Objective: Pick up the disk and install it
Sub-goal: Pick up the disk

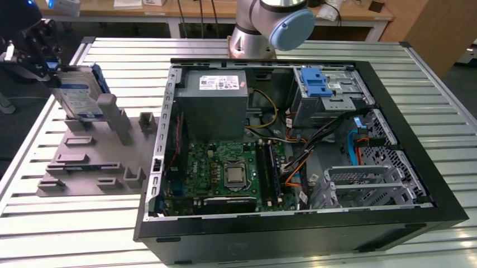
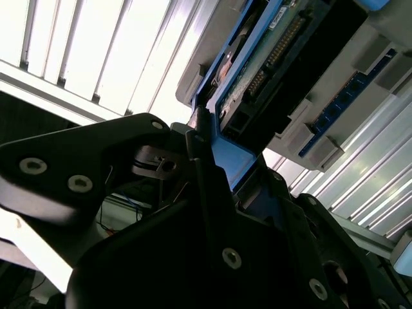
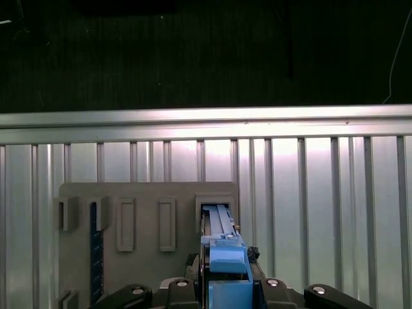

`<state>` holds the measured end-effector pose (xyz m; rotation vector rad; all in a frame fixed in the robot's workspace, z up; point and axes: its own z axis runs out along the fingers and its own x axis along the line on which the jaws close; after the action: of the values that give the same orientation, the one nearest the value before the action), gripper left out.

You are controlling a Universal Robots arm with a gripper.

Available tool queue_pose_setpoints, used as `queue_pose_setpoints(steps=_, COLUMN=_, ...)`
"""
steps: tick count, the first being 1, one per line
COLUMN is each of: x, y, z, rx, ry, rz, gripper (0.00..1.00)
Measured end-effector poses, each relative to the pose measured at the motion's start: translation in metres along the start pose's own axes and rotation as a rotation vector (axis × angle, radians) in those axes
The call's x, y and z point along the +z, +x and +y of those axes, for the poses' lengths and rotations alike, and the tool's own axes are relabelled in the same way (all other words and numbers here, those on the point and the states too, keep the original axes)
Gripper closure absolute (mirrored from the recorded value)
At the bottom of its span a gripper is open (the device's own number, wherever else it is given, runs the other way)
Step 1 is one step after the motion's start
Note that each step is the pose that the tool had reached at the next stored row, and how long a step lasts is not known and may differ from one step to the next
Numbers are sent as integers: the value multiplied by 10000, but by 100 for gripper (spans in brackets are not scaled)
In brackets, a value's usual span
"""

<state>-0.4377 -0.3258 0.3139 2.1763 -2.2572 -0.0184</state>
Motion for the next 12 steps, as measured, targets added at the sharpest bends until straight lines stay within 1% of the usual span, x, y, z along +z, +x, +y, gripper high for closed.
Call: queue_pose_setpoints(steps=12, x=-40, y=0, z=1, rx=0, ry=-2, rz=1, gripper=64)
